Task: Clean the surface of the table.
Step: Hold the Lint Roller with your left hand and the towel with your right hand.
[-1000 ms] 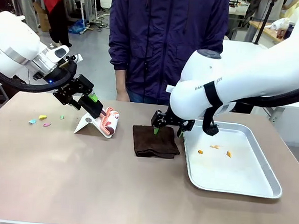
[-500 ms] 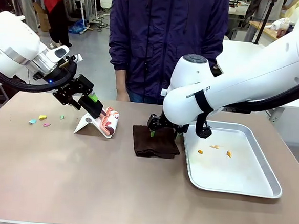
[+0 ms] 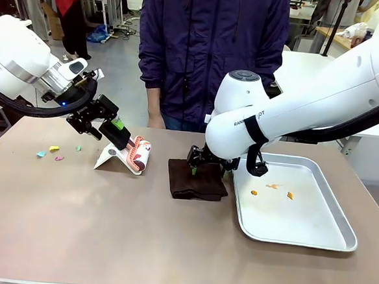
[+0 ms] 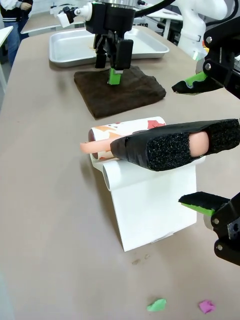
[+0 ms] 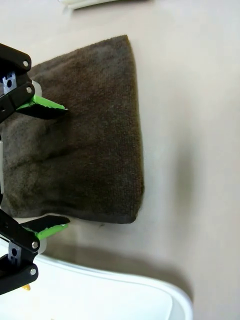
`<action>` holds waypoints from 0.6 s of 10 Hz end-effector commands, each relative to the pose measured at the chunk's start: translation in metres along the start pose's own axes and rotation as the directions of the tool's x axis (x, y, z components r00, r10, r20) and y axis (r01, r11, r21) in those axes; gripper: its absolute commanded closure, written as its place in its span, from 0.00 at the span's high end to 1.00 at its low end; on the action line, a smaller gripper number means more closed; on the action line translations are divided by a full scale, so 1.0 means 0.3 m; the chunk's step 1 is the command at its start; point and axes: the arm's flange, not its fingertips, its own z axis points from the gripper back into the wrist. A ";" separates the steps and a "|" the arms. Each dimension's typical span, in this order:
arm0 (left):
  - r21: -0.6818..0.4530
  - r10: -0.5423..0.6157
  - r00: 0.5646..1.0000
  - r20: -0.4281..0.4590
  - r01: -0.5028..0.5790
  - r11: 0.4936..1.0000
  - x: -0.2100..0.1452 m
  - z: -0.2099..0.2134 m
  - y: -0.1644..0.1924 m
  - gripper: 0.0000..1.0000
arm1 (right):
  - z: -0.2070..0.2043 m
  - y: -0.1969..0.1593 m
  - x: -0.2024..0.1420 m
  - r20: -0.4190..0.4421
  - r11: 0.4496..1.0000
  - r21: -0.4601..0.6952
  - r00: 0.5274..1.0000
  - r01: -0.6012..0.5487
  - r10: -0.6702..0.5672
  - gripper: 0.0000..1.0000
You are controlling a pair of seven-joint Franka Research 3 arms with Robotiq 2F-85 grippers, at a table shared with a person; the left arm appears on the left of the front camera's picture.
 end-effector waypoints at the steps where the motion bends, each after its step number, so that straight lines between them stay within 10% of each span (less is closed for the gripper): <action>1: -0.004 0.017 1.000 0.026 -0.017 1.000 -0.018 0.007 -0.020 0.60 | 0.002 0.028 0.015 0.002 0.998 -0.045 0.999 0.032 -0.032 1.00; 2: -0.004 0.017 1.000 0.023 -0.016 1.000 -0.019 0.007 -0.019 0.40 | -0.001 0.025 0.014 -0.007 0.999 -0.043 1.000 0.025 -0.025 0.45; 3: -0.011 0.019 1.000 0.017 -0.019 1.000 -0.018 0.004 -0.019 0.00 | -0.004 0.023 0.013 -0.026 0.999 -0.029 0.999 0.025 -0.026 0.42; 4: -0.011 0.015 1.000 0.017 -0.015 1.000 -0.018 0.004 -0.022 0.00 | -0.005 0.023 0.013 -0.032 0.999 -0.025 0.999 0.024 -0.025 0.00; 6: -0.009 0.008 1.000 0.022 -0.007 1.000 -0.015 0.005 -0.029 0.13 | -0.007 0.023 0.013 -0.037 1.000 -0.015 0.999 0.026 -0.027 0.00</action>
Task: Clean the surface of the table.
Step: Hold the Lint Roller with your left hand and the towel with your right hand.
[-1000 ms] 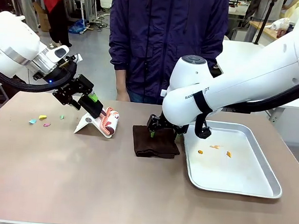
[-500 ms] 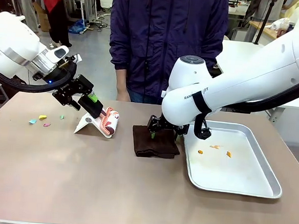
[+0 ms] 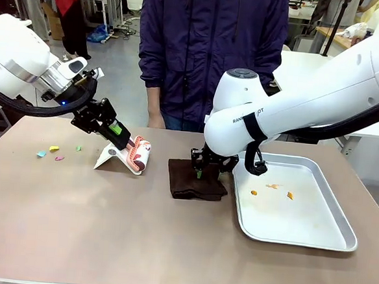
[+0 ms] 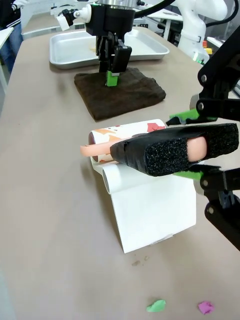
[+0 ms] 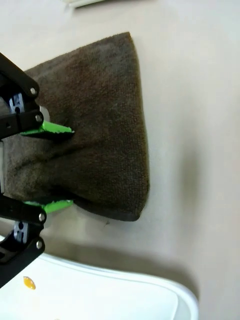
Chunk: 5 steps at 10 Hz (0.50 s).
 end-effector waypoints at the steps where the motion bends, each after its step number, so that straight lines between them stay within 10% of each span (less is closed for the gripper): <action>1: -0.004 0.010 1.000 0.020 -0.010 1.000 -0.013 0.000 -0.017 0.03 | -0.018 0.018 0.007 -0.016 1.000 0.005 1.000 0.021 -0.021 0.16; 5: -0.014 0.008 0.999 0.035 -0.008 1.000 -0.017 0.010 -0.025 0.00 | -0.023 0.014 0.007 -0.024 1.000 0.021 1.000 0.020 -0.020 0.00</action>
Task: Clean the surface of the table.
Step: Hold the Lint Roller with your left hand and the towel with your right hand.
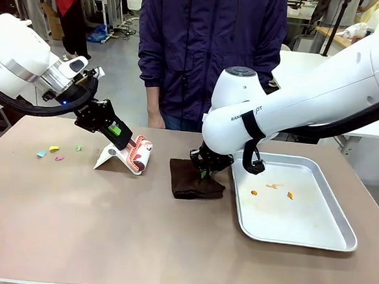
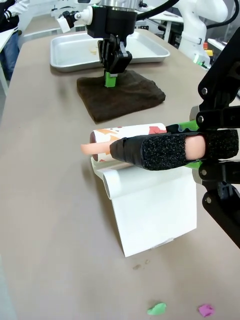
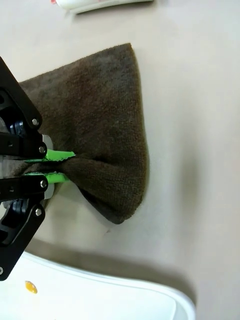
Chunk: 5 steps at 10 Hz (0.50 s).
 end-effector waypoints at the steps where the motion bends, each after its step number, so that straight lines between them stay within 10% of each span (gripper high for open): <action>1: -0.009 0.002 0.999 0.033 -0.002 1.000 -0.020 0.015 -0.018 0.00 | -0.029 -0.012 0.006 -0.028 0.999 0.023 0.999 0.025 -0.024 0.00; 5: -0.102 -0.001 0.999 0.045 0.005 0.995 -0.049 0.062 -0.048 0.00 | 0.041 -0.098 0.011 -0.031 0.976 0.209 0.998 0.064 -0.059 0.00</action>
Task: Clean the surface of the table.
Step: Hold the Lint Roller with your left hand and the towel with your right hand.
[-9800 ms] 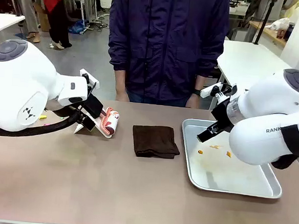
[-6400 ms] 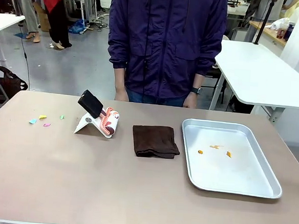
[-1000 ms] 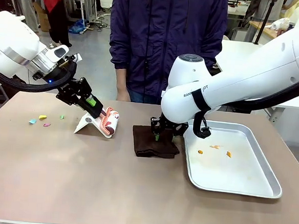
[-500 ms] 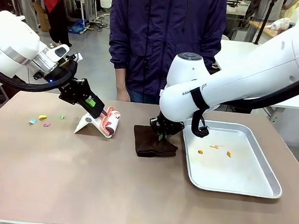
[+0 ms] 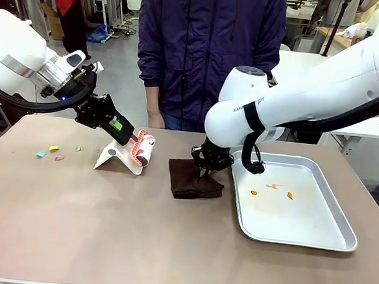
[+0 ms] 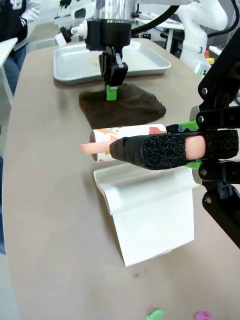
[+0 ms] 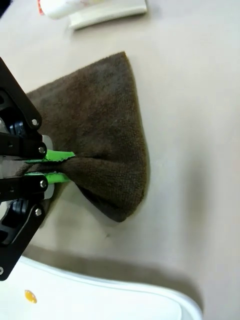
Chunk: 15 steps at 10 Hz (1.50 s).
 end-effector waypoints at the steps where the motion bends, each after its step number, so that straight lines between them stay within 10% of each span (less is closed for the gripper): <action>1: -0.108 -0.008 1.000 0.022 0.010 0.994 -0.050 0.056 -0.022 0.00 | 0.076 -0.096 -0.017 -0.010 0.973 0.229 1.000 0.005 -0.002 0.00; 7: -0.464 0.131 0.991 -0.006 -0.119 0.878 -0.190 0.459 0.094 0.00 | 0.379 -0.377 -0.169 -0.169 0.452 0.882 0.985 0.135 0.035 0.00; 11: -0.608 0.220 0.975 0.037 -0.153 0.779 -0.431 0.772 0.361 0.00 | 0.498 -0.664 -0.390 -0.143 0.300 0.945 0.990 0.132 0.017 0.00; 13: -0.567 0.188 0.968 0.165 -0.063 0.822 -0.571 0.881 0.525 0.00 | 0.562 -0.910 -0.480 -0.116 0.263 0.955 0.987 0.141 -0.111 0.00; 15: -0.548 0.198 0.956 0.217 -0.048 0.835 -0.680 0.939 0.674 0.00 | 0.582 -1.109 -0.548 0.005 0.331 0.943 0.989 0.044 -0.145 0.00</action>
